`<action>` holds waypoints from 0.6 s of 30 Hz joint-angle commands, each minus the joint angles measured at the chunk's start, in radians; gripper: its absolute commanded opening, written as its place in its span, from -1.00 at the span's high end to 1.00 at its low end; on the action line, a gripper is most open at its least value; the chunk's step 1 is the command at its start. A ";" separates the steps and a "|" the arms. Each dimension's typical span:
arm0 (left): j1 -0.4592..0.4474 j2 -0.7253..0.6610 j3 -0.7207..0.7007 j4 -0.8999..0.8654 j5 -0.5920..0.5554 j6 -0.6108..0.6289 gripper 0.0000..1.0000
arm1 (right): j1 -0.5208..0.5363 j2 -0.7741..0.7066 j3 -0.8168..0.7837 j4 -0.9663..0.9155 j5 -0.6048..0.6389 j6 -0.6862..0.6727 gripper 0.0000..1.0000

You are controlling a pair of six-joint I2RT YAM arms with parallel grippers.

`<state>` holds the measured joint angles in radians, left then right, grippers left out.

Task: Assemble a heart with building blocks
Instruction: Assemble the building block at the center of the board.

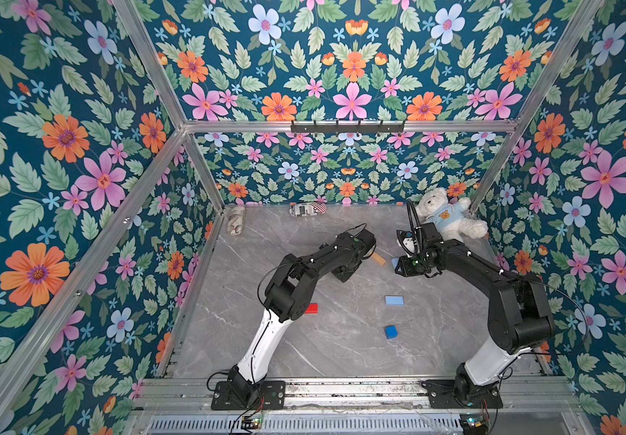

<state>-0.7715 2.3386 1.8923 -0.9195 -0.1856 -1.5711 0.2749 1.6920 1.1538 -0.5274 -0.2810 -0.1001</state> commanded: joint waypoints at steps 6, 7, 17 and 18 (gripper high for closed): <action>0.006 0.030 -0.012 0.008 0.052 0.009 0.01 | 0.001 -0.006 -0.003 0.010 -0.023 -0.013 1.00; 0.005 0.029 -0.012 0.006 0.051 0.009 -0.05 | 0.001 -0.007 -0.003 0.010 -0.024 -0.015 1.00; -0.001 -0.015 -0.008 -0.002 0.032 0.075 -0.83 | 0.001 -0.026 -0.018 0.025 -0.025 -0.011 1.00; -0.003 -0.026 -0.004 -0.002 0.022 0.098 -0.89 | 0.001 -0.028 -0.021 0.033 -0.017 -0.002 1.00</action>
<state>-0.7715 2.3138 1.8935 -0.8722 -0.1841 -1.5208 0.2749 1.6752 1.1370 -0.5205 -0.2905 -0.1032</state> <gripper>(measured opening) 0.937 0.316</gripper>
